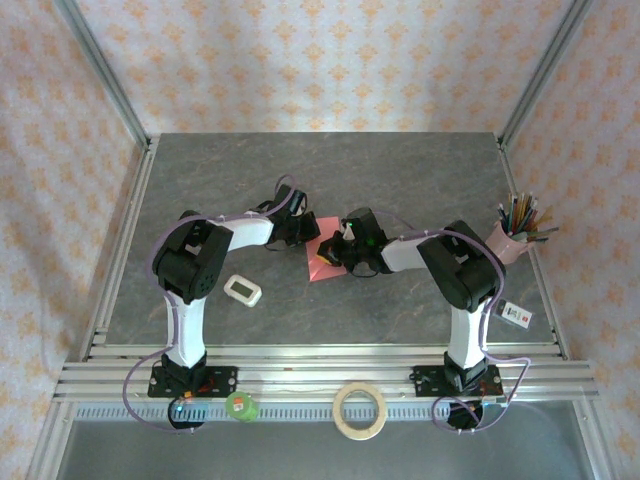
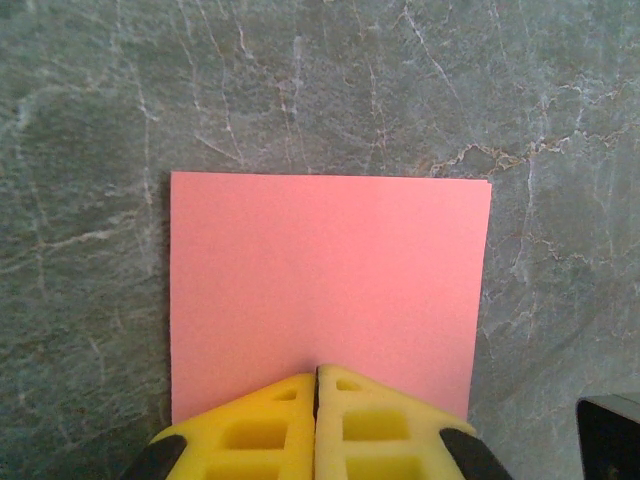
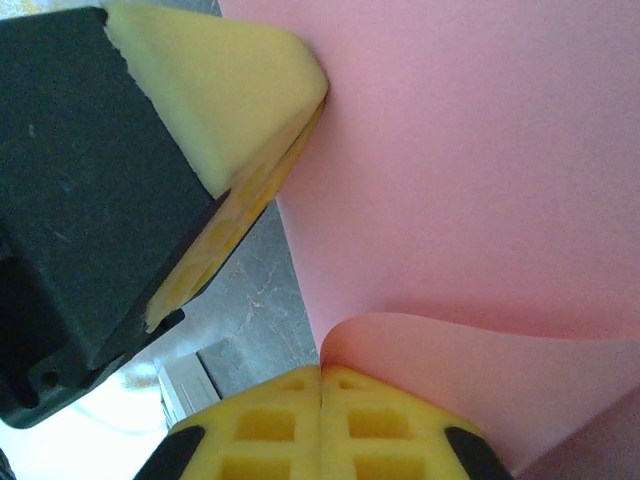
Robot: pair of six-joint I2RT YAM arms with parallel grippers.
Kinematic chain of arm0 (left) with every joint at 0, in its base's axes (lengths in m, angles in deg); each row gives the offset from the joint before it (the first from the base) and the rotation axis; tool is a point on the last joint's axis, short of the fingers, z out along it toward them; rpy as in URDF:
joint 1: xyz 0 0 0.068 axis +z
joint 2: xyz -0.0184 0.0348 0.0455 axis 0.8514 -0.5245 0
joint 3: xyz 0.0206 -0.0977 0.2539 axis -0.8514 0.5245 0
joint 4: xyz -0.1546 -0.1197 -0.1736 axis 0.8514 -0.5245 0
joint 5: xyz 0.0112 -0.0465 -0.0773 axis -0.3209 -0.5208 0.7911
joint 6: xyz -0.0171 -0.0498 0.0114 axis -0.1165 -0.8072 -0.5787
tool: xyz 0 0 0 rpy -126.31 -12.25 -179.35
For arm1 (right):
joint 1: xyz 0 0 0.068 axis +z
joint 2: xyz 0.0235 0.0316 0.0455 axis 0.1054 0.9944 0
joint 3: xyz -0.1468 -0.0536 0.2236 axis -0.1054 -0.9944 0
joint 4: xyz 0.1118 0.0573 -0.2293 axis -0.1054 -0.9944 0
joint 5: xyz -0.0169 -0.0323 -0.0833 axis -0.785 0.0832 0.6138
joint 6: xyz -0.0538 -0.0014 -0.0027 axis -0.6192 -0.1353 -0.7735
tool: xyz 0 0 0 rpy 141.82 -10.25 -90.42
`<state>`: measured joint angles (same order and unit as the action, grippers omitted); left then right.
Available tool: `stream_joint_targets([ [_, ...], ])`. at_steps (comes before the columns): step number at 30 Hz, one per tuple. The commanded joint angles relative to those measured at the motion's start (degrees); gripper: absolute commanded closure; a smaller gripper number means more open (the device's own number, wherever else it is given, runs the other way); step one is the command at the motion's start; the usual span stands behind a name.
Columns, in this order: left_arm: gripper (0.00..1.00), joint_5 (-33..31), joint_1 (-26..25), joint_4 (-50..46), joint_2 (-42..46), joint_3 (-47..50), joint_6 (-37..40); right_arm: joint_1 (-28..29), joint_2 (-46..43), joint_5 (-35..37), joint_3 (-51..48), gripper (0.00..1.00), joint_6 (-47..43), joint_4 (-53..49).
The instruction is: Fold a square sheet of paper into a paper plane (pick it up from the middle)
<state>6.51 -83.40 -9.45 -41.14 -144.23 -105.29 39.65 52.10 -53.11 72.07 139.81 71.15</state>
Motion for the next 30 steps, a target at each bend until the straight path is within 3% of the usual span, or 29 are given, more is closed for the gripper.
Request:
stream_joint_targets([
  [1,0.93,-1.5,-0.3,-2.2,-1.8,1.7,0.9,0.3,1.0,0.2,0.0,0.98,0.2,0.9],
  [30,0.93,-1.9,-0.2,-1.7,-1.2,2.8,0.2,0.3,2.4,0.3,-0.9,0.98,1.2,3.3],
])
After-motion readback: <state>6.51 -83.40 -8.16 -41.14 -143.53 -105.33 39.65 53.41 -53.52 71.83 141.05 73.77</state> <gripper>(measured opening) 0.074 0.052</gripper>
